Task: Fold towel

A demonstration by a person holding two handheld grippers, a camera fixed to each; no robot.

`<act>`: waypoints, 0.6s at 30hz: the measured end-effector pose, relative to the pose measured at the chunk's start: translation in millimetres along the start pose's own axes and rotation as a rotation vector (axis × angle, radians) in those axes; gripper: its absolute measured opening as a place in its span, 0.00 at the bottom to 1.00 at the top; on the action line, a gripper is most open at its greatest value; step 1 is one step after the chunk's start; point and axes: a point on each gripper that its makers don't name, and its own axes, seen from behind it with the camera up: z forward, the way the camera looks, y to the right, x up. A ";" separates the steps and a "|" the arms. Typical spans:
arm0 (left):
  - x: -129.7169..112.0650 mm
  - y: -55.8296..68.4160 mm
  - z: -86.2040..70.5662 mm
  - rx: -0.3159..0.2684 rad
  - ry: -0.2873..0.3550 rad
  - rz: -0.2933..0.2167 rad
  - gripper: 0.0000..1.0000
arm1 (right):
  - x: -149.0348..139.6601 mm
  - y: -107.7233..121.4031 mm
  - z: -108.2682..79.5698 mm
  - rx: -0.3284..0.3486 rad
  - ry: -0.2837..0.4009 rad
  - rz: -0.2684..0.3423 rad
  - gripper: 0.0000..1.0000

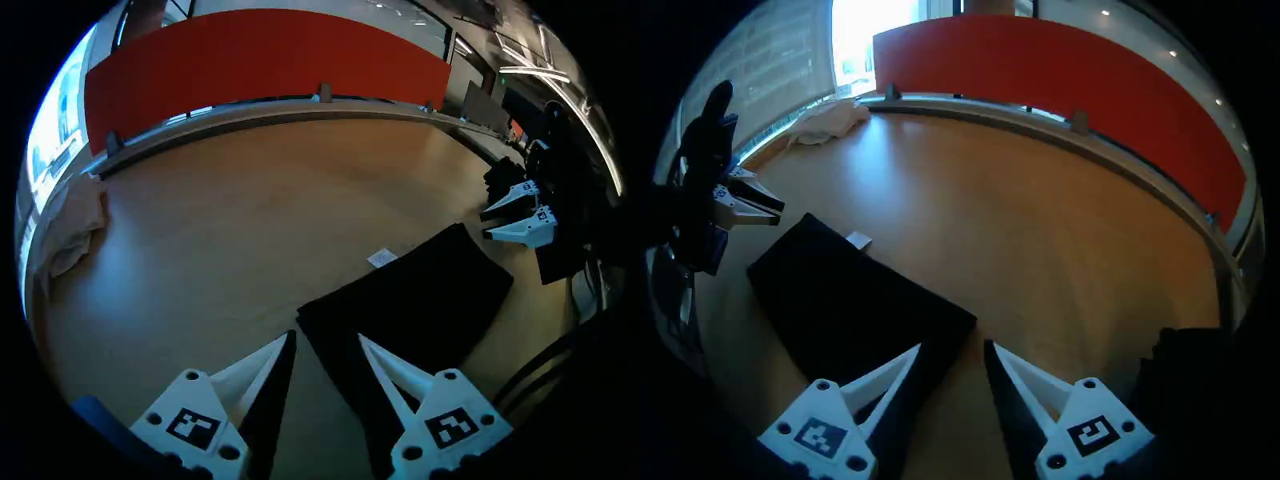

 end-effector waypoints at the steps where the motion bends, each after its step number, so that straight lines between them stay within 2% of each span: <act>1: -0.2 0.4 -1.0 0.000 0.000 0.000 0.62 | 0.2 -0.1 -0.4 0.000 0.001 -0.001 0.67; 3: -0.6 0.9 -3.0 0.000 0.001 0.001 0.74 | 0.5 -0.3 -1.1 -0.002 0.003 -0.002 0.78; 5: -0.7 0.2 -4.5 0.007 0.004 0.000 0.89 | 0.7 -0.2 -1.4 -0.004 0.004 -0.003 0.81; 9: -0.1 -2.7 -6.7 0.029 0.012 -0.002 0.91 | 2.1 -0.9 -2.3 -0.004 0.008 -0.001 0.86; 18: 1.8 -9.3 -15.4 0.071 0.032 -0.030 0.91 | 4.2 -2.7 -5.5 -0.002 0.015 -0.002 0.86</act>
